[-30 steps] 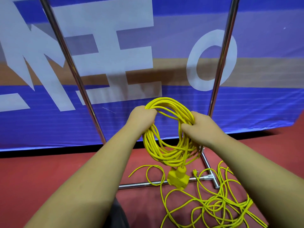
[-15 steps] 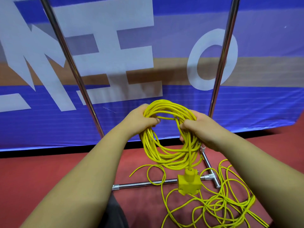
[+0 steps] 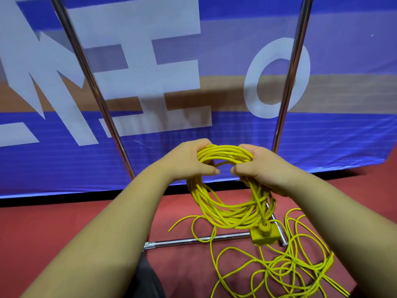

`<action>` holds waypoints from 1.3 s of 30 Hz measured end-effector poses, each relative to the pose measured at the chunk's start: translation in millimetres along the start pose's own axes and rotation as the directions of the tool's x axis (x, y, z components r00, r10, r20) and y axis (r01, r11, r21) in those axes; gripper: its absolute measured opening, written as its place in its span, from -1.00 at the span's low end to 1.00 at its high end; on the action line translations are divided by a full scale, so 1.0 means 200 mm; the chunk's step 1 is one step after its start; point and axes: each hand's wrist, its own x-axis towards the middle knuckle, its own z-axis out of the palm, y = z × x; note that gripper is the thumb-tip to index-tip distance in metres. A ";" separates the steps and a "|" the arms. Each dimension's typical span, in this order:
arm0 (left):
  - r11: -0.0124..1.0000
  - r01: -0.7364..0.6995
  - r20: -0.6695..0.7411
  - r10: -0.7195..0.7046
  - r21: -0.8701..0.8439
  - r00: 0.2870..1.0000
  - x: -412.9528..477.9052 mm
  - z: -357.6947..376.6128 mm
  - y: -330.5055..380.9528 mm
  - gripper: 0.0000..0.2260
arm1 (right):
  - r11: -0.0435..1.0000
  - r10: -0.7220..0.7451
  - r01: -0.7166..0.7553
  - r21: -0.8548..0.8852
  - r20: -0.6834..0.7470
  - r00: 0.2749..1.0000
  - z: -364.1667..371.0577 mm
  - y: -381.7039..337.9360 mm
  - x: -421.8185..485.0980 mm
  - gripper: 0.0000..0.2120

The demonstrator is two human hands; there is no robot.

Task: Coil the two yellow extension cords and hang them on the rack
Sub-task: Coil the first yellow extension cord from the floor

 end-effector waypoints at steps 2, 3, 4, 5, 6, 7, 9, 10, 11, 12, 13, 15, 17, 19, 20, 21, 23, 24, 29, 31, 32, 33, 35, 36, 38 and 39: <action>0.999 0.030 0.023 -0.030 -0.015 0.999 0.01 -0.01 0.01 -0.75 | 0.999 -0.009 0.010 -0.031 0.025 1.000 0.01 -0.01 -0.01 -0.82; 0.998 0.041 0.052 -0.039 -0.048 0.998 0.01 -0.01 0.02 -0.76 | 0.999 -0.010 0.011 -0.036 0.035 0.999 0.01 -0.02 -0.01 -0.81; 0.993 0.051 0.088 -0.042 -0.104 0.995 0.00 -0.01 0.03 -0.76 | 0.999 -0.006 0.008 -0.039 0.039 0.999 0.00 -0.02 -0.02 -0.80; 0.985 0.063 0.113 -0.045 -0.161 0.993 -0.01 -0.01 0.05 -0.76 | 0.999 0.004 -0.002 -0.042 0.033 0.999 -0.01 -0.02 -0.02 -0.80; 0.978 0.075 0.117 -0.053 -0.195 0.992 -0.01 0.00 0.06 -0.79 | 0.999 0.019 -0.018 -0.045 0.024 1.000 -0.02 -0.02 -0.02 -0.79; 0.977 0.080 0.096 -0.062 -0.198 0.993 -0.01 0.01 0.08 -0.85 | 0.999 0.034 -0.034 -0.037 0.015 0.999 -0.03 -0.02 -0.02 -0.76; 0.976 0.080 0.005 -0.081 -0.203 0.997 -0.01 0.04 0.10 -0.86 | 0.997 0.062 -0.062 0.037 0.010 0.998 -0.04 -0.03 -0.02 -0.69; 0.966 0.084 -0.031 -0.094 -0.244 0.995 -0.01 0.04 0.10 -0.84 | 0.995 0.063 -0.064 0.081 0.011 0.998 -0.05 -0.03 -0.01 -0.69; 0.943 0.092 -0.049 -0.114 -0.318 0.992 -0.01 0.05 0.11 -0.83 | 0.992 0.048 -0.049 0.118 0.013 0.999 -0.05 -0.04 -0.01 -0.72; 0.904 0.102 -0.055 -0.137 -0.416 0.989 0.00 0.05 0.11 -0.82 | 0.989 0.031 -0.033 0.147 0.017 0.999 -0.05 -0.05 -0.01 -0.77; 0.851 0.110 -0.056 -0.161 -0.514 0.985 0.00 0.05 0.11 -0.82 | 0.985 0.022 -0.024 0.168 0.018 1.000 -0.06 -0.05 -0.02 -0.81; 0.728 0.138 -0.049 -0.229 -0.672 0.972 0.00 0.04 0.11 -0.83 | 0.987 0.004 -0.006 0.162 0.016 1.000 -0.07 -0.05 -0.03 -0.80; 0.639 0.156 -0.052 -0.294 -0.754 0.954 0.02 0.03 0.11 -0.88 | 0.999 -0.011 0.010 0.048 0.027 1.000 -0.08 -0.04 -0.03 -0.72; 0.594 0.179 -0.049 -0.347 -0.785 0.937 0.02 0.03 0.10 -0.90 | 0.994 -0.012 0.017 -0.106 0.052 0.999 -0.08 -0.04 -0.04 -0.60; 0.583 0.188 -0.045 -0.361 -0.790 0.931 0.02 0.03 0.10 -0.91 | 0.987 -0.005 0.015 -0.158 0.064 0.998 -0.08 -0.03 -0.03 -0.54; 0.587 0.190 -0.048 -0.366 -0.787 0.930 0.02 0.03 0.10 -0.92 | 0.982 0.001 0.011 -0.188 0.061 0.998 -0.07 -0.03 -0.03 -0.53; 0.648 0.168 -0.090 -0.345 -0.743 0.934 0.02 0.02 0.09 -0.91 | 0.980 -0.009 0.008 -0.201 -0.002 1.000 -0.07 0.00 -0.01 -0.66; 0.709 0.144 -0.131 -0.319 -0.690 0.939 0.02 0.01 0.09 -0.90 | 0.981 -0.011 0.001 -0.193 -0.049 0.999 -0.07 0.01 -0.01 -0.73; 0.977 0.088 -0.279 -0.141 -0.193 0.950 0.01 -0.04 0.06 -0.88 | 0.989 -0.034 0.003 -0.145 -0.216 0.976 -0.06 0.01 0.00 -0.86; 0.995 0.094 -0.282 -0.103 -0.045 0.954 0.00 -0.05 0.05 -0.83 | 0.997 -0.016 -0.003 -0.081 -0.233 0.972 -0.05 0.00 0.00 -0.94; 0.996 0.092 -0.281 -0.087 0.007 0.956 -0.01 -0.05 0.04 -0.78 | 0.999 -0.007 -0.002 -0.038 -0.237 0.971 -0.05 -0.01 0.00 -0.94; 0.995 0.087 -0.280 -0.073 0.039 0.957 -0.01 -0.05 0.03 -0.73 | 1.000 -0.001 0.002 0.007 -0.240 0.971 -0.04 -0.02 -0.01 -0.94; 0.996 0.072 -0.275 -0.055 0.051 0.960 -0.04 -0.07 0.03 -0.62 | 0.998 0.004 0.013 0.067 -0.250 0.968 -0.03 -0.05 -0.02 -0.95; 0.998 0.060 -0.270 -0.053 0.020 0.961 -0.05 -0.08 0.04 -0.59 | 0.997 0.002 0.019 0.077 -0.258 0.966 -0.02 -0.06 -0.02 -0.95; 0.996 0.032 -0.256 -0.051 -0.079 0.965 -0.10 -0.12 0.05 -0.59 | 0.997 -0.008 0.028 0.067 -0.281 0.960 0.00 -0.11 -0.02 -0.95; 0.992 0.021 -0.254 -0.052 -0.124 0.966 -0.13 -0.15 0.06 -0.63 | 0.998 -0.018 0.035 0.052 -0.292 0.956 0.01 -0.15 -0.02 -0.96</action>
